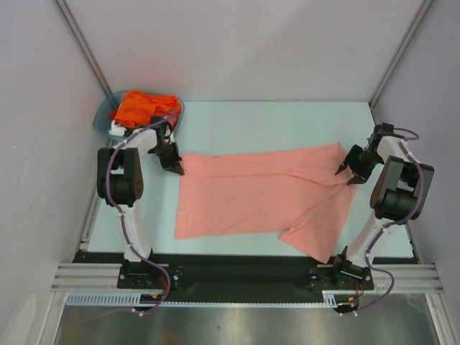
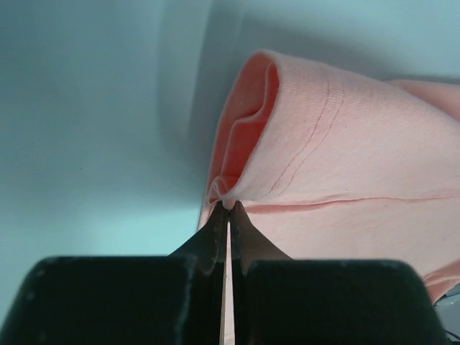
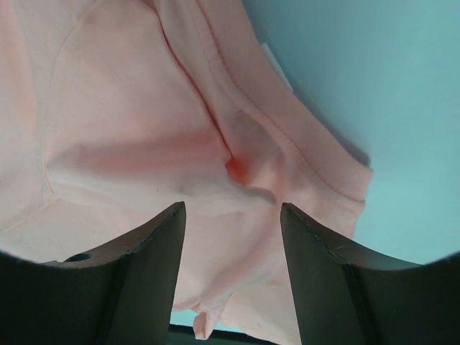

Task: Fold and stack the t-shirts
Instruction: Fold the tshirt

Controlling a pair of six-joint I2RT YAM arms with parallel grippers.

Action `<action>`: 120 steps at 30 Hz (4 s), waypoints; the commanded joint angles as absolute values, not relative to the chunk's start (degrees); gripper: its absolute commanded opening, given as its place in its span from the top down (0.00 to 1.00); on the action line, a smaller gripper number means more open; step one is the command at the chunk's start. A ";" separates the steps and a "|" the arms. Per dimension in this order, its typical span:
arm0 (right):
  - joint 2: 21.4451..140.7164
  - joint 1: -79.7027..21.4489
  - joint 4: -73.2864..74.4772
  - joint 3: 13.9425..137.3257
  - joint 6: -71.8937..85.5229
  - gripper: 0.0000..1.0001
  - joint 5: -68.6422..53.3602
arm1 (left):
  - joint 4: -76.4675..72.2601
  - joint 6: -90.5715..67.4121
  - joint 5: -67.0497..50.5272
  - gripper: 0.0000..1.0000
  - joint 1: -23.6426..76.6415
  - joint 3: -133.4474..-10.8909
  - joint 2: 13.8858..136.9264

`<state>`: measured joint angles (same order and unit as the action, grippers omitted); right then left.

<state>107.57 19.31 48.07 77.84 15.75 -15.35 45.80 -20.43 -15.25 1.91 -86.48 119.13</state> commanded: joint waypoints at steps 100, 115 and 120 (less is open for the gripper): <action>133.34 15.12 49.56 121.90 21.37 0.63 -9.17 | 44.82 -19.86 -15.82 0.63 4.66 -97.03 120.26; 105.66 5.27 51.24 95.46 16.52 0.24 -6.32 | 46.93 -18.90 -10.30 0.56 8.35 -85.70 108.99; 103.71 11.77 48.53 86.58 16.52 0.29 -11.41 | 45.53 -18.81 -9.05 0.57 8.35 -79.99 106.96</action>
